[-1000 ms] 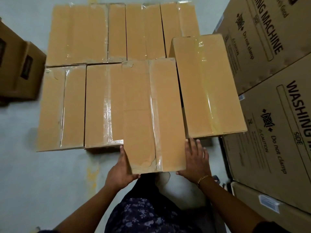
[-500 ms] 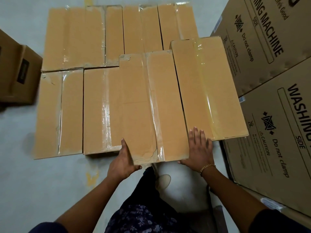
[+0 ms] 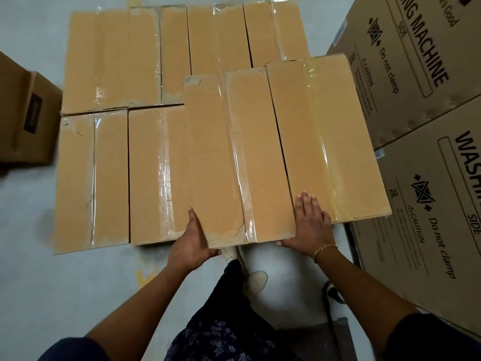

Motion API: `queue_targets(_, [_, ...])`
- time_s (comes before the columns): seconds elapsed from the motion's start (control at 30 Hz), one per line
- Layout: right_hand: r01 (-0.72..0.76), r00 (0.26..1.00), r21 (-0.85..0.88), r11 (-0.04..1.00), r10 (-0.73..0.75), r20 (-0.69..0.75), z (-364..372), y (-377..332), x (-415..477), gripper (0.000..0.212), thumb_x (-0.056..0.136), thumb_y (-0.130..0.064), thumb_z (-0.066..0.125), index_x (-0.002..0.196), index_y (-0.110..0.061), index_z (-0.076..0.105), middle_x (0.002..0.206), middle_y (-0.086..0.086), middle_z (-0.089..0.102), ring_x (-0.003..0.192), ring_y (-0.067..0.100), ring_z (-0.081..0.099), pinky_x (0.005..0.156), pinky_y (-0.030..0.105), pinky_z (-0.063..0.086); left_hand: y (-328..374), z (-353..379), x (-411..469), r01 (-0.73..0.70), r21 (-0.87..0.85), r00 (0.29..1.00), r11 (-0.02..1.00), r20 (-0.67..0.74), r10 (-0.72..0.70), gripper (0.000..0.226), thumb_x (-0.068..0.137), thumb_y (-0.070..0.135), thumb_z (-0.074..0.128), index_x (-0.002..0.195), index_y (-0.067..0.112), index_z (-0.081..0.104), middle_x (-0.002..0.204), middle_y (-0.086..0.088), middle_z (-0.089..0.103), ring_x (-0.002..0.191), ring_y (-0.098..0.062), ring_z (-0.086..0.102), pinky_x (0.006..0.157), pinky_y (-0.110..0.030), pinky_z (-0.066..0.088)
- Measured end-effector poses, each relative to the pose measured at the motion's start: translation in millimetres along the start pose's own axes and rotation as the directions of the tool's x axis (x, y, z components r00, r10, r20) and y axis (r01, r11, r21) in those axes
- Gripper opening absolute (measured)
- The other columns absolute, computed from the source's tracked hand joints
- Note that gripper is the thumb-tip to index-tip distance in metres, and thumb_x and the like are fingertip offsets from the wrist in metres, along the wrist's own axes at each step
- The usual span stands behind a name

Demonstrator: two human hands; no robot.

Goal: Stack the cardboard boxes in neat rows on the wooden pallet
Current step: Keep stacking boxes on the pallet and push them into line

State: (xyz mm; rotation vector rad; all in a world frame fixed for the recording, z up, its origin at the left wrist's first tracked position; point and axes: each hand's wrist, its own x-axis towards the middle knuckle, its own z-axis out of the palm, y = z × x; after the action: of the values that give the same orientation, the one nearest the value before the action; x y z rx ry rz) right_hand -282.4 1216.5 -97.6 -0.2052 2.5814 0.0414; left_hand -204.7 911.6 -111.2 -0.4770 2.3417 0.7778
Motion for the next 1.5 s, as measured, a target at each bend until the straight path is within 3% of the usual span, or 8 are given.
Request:
queue_targets(0.13, [-0.003, 1.000, 0.005, 1.000, 0.003, -0.015, 0, 1, 0, 0.142, 0.059, -0.086, 0.069, 0.161, -0.014, 0.004, 0.171, 0.006, 0.000, 0.156, 0.030, 0.006, 0.116, 0.051, 0.029, 3, -1, 2, 0.002, -0.016, 1.000, 1.000, -0.004, -0.002, 0.152, 0.068, 0.049, 0.092, 0.157, 0.025, -0.028, 0.167, -0.002, 0.031, 0.136, -0.033, 0.053, 0.089, -0.038, 0.052])
queue_targets(0.33, [-0.022, 0.997, 0.042, 0.999, 0.025, -0.079, -6, 0, 4, 0.124, 0.059, -0.078, 0.076, 0.156, -0.016, 0.028, 0.165, 0.004, 0.022, 0.149, 0.026, 0.024, 0.105, 0.050, 0.038, 8, -8, 10, -0.005, -0.043, 1.000, 0.999, -0.010, 0.005, 0.151, 0.069, 0.045, 0.093, 0.158, 0.024, -0.028, 0.166, -0.003, 0.034, 0.136, -0.033, 0.053, 0.095, -0.040, 0.051])
queue_targets(0.47, [-0.030, 0.995, 0.026, 0.999, 0.032, -0.090, -8, 0, 8, 0.120, 0.056, -0.079, 0.076, 0.151, -0.018, 0.034, 0.161, 0.003, 0.029, 0.144, 0.025, 0.029, 0.098, 0.049, 0.042, 9, -10, 14, -0.003, -0.049, 1.000, 0.999, -0.009, 0.003, 0.153, 0.068, 0.046, 0.093, 0.157, 0.024, -0.029, 0.165, -0.005, 0.036, 0.134, -0.036, 0.055, 0.097, -0.043, 0.052])
queue_targets(0.6, [-0.015, 0.996, 0.042, 0.999, 0.019, -0.082, -10, 3, 8, 0.123, 0.057, -0.079, 0.077, 0.153, -0.018, 0.029, 0.163, 0.002, 0.024, 0.145, 0.024, 0.027, 0.099, 0.048, 0.040, 7, -10, 15, -0.024, -0.091, 1.000, 0.996, -0.003, 0.024, 0.155, 0.066, 0.045, 0.095, 0.157, 0.025, -0.030, 0.168, -0.002, 0.029, 0.141, -0.034, 0.048, 0.103, -0.043, 0.049])
queue_targets(0.73, [-0.012, 0.998, 0.034, 0.999, 0.014, -0.055, -6, 15, 3, 0.132, 0.063, -0.079, 0.074, 0.160, -0.016, 0.012, 0.169, 0.003, 0.011, 0.153, 0.026, 0.016, 0.114, 0.048, 0.032, 2, -11, 15, -0.042, -0.106, 0.999, 0.993, 0.001, 0.042, 0.158, 0.064, 0.049, 0.095, 0.155, 0.028, -0.032, 0.171, 0.000, 0.019, 0.146, -0.033, 0.041, 0.108, -0.045, 0.047])
queue_targets(0.83, [-0.042, 0.998, 0.064, 0.997, 0.046, -0.047, 1, 24, -2, 0.132, 0.067, -0.081, 0.070, 0.162, -0.016, 0.005, 0.171, 0.003, 0.001, 0.156, 0.026, 0.006, 0.120, 0.047, 0.024, 1, -9, 14, -0.033, -0.122, 0.999, 0.992, 0.005, 0.034, 0.154, 0.067, 0.044, 0.095, 0.159, 0.021, -0.027, 0.169, -0.003, 0.025, 0.146, -0.034, 0.041, 0.106, -0.040, 0.044])
queue_targets(1.03, [-0.043, 0.997, 0.131, 0.991, 0.052, -0.064, 2, 24, 1, 0.121, 0.072, -0.076, 0.069, 0.162, -0.018, 0.013, 0.171, -0.001, 0.005, 0.156, 0.024, 0.008, 0.119, 0.047, 0.024, 3, -7, 14, -0.017, -0.119, 1.000, 0.993, 0.005, 0.018, 0.148, 0.069, 0.042, 0.094, 0.161, 0.020, -0.020, 0.162, -0.007, 0.039, 0.137, -0.038, 0.050, 0.099, -0.039, 0.046])
queue_targets(1.5, [-0.053, 0.996, 0.148, 0.987, 0.062, -0.057, 6, 28, 12, 0.118, 0.069, -0.075, 0.074, 0.158, -0.017, 0.023, 0.168, 0.001, 0.016, 0.154, 0.025, 0.017, 0.116, 0.049, 0.033, 1, -9, 22, 0.005, -0.093, 1.000, 0.996, 0.025, -0.002, 0.153, 0.067, 0.048, 0.094, 0.159, 0.024, -0.026, 0.164, -0.009, 0.036, 0.139, -0.039, 0.049, 0.104, -0.043, 0.047])
